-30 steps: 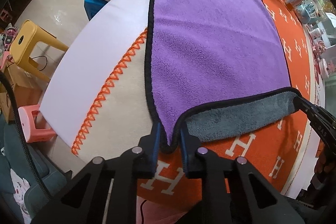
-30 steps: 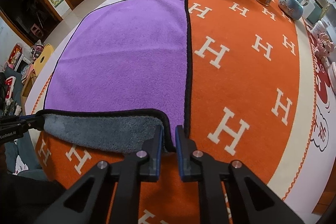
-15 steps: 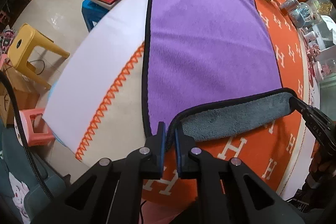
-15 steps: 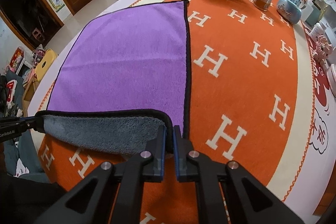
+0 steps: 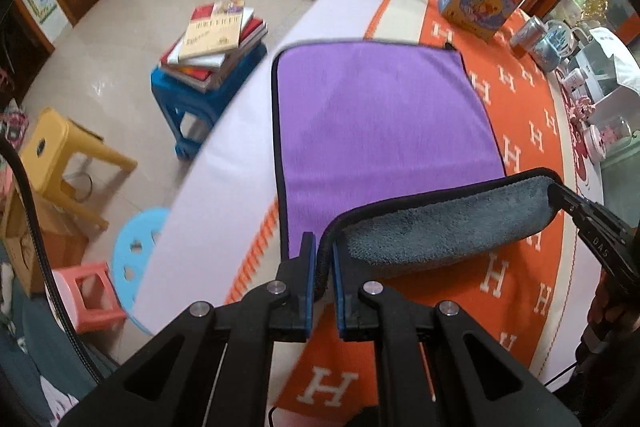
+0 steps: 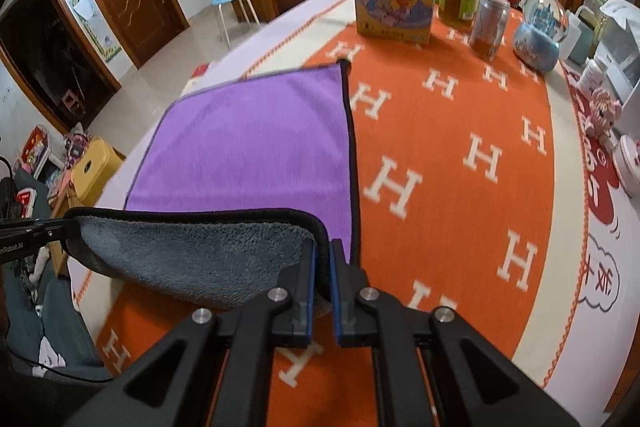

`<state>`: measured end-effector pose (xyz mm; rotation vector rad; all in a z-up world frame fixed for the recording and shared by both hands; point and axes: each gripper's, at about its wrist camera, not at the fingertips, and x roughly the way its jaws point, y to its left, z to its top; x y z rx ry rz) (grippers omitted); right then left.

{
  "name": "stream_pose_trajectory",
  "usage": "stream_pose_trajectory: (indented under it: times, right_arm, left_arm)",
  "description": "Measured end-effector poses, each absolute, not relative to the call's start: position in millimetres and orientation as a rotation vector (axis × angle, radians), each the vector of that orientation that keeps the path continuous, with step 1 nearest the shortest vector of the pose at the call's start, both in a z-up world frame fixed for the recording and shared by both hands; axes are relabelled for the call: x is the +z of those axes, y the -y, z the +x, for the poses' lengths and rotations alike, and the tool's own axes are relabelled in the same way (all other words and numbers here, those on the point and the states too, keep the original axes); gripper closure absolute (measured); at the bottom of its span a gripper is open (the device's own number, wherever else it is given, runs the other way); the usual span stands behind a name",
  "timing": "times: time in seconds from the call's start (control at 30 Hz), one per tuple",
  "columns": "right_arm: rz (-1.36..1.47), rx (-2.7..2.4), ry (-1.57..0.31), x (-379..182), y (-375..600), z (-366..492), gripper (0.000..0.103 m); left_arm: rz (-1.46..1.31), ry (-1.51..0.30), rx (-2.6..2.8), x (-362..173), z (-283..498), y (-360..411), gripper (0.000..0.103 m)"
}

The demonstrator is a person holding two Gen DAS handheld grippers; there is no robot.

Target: Fold towel

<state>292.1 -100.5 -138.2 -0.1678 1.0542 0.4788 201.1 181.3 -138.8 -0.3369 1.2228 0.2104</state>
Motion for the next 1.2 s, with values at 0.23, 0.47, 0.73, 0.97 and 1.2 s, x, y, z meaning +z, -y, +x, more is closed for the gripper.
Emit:
stream_pose_trajectory:
  times: [0.23, 0.47, 0.73, 0.97, 1.2]
  right_arm:
    - [-0.165, 0.483, -0.954, -113, 85, 321, 0.097]
    - [-0.159, 0.481, -0.86, -93, 65, 353, 0.097]
    - [-0.177, 0.449, -0.751, -102, 43, 388, 0.097]
    - [-0.234, 0.421, -0.696, -132, 28, 400, 0.097]
    - [-0.307, 0.402, -0.656, -159, 16, 408, 0.097]
  left_arm:
    - [-0.276, -1.143, 0.215, -112, 230, -200, 0.097]
    - [-0.251, -1.053, 0.242, -94, 263, -219, 0.097]
    - [-0.281, -0.954, 0.265, -107, 298, -242, 0.097]
    - [-0.371, -0.944, 0.306, -148, 321, -256, 0.097]
    - [-0.381, -0.94, 0.343, -178, 335, -257, 0.097]
